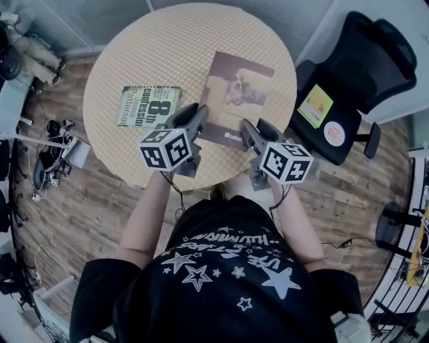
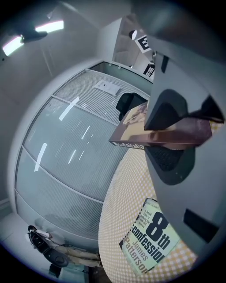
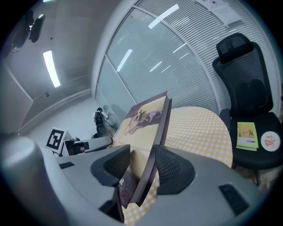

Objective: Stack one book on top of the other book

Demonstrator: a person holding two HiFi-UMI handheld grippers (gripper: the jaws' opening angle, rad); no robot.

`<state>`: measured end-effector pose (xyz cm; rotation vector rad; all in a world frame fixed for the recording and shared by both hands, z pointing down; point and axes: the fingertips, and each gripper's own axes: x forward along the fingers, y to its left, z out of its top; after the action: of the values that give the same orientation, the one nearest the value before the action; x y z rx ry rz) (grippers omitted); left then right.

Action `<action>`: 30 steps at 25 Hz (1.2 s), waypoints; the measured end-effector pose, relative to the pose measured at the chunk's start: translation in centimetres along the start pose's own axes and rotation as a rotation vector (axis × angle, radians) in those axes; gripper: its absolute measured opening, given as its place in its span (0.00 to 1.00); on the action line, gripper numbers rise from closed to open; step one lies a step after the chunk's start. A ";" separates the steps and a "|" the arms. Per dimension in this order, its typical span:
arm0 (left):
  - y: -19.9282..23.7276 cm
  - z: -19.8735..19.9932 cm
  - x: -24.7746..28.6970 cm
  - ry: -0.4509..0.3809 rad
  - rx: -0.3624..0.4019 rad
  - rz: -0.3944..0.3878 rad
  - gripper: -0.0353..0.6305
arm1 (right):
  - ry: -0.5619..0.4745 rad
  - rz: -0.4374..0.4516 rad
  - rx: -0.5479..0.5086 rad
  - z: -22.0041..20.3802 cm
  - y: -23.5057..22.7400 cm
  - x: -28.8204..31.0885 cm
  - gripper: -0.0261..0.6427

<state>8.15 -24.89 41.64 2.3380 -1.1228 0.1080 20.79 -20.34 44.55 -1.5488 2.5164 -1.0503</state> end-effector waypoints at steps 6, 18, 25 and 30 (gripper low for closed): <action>-1.9 -1.7 -0.6 0.015 -0.023 0.045 0.23 | 0.031 0.024 0.019 -0.9 -0.8 -2.0 0.31; -3.7 -5.0 -2.7 0.046 -0.041 0.103 0.23 | 0.039 0.046 0.077 -3.8 -1.1 -4.8 0.31; -1.3 -4.3 -3.8 0.040 -0.067 0.054 0.23 | 0.004 -0.008 0.064 -4.1 1.0 -3.3 0.31; 3.2 -2.9 -5.2 0.054 -0.086 -0.006 0.22 | -0.039 -0.062 0.071 -4.4 4.2 0.1 0.31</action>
<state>2.88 -21.40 44.01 2.2492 -1.0731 0.1171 15.89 -16.85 45.75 -1.6208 2.3932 -1.0929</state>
